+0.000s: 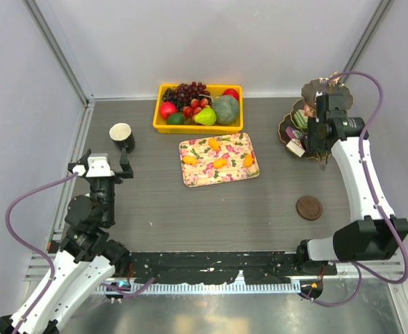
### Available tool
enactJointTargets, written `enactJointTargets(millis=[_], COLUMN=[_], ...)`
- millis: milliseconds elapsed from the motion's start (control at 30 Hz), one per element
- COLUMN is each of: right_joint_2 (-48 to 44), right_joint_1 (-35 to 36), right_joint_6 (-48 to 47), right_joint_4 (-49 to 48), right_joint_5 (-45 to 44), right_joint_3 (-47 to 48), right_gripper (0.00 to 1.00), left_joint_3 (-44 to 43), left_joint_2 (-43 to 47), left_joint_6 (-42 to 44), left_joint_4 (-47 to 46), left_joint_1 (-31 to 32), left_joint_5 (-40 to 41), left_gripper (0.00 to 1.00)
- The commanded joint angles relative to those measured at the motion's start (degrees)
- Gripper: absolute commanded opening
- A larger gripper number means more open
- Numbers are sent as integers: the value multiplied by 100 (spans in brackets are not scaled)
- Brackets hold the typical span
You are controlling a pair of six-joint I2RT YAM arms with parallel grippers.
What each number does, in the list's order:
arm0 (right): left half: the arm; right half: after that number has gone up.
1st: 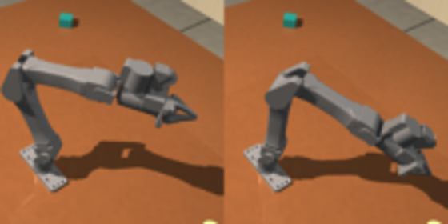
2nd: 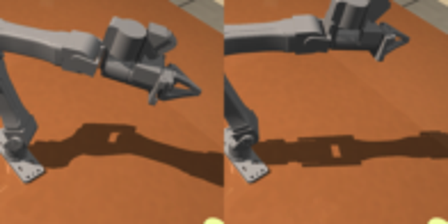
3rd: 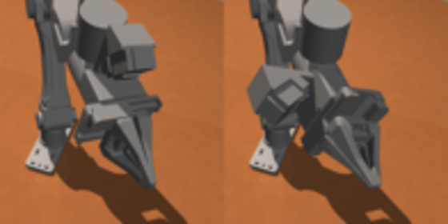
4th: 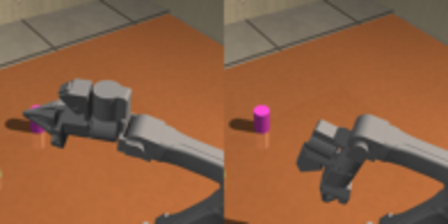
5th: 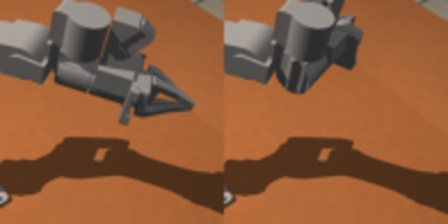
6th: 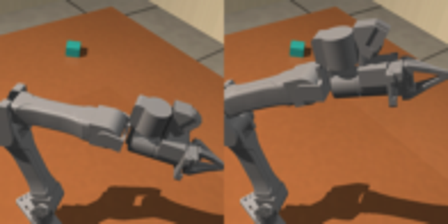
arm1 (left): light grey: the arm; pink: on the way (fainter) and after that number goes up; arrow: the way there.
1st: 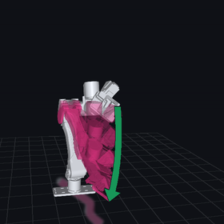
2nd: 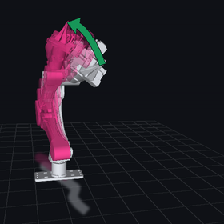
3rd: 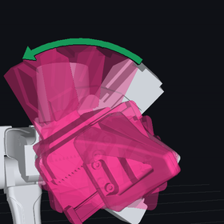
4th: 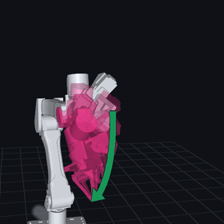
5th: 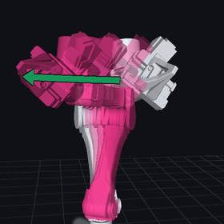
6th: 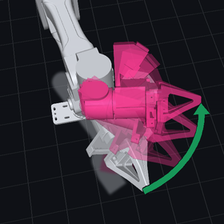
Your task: Serve the afternoon tea
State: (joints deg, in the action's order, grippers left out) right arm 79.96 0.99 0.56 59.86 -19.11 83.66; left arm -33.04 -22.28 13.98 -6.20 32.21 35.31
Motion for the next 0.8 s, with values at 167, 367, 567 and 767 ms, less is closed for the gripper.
enactJointTargets(millis=[167, 367, 567, 767], right_joint_2=[-1316, -1326, -1001, -430], right_joint_1=[812, 2288, 3046, 3275], right_joint_6=[392, 840, 1227, 1377], right_joint_4=[289, 387, -246, -773], right_joint_5=[101, 153, 382, 417], right_joint_3=[-112, -595, -1359, -1659], right_gripper=[52, 52, 52, 53], left_joint_3=[-19, -27, -27, -45], left_joint_2=[-48, -57, -66, -83], left_joint_6=[-9, -9, -18, -27], left_joint_4=[-233, -215, -207, -198], left_joint_1=[23, 23, 23, 23], left_joint_5=[-42, -24, -42, -42], left_gripper=[99, 99, 99, 99])
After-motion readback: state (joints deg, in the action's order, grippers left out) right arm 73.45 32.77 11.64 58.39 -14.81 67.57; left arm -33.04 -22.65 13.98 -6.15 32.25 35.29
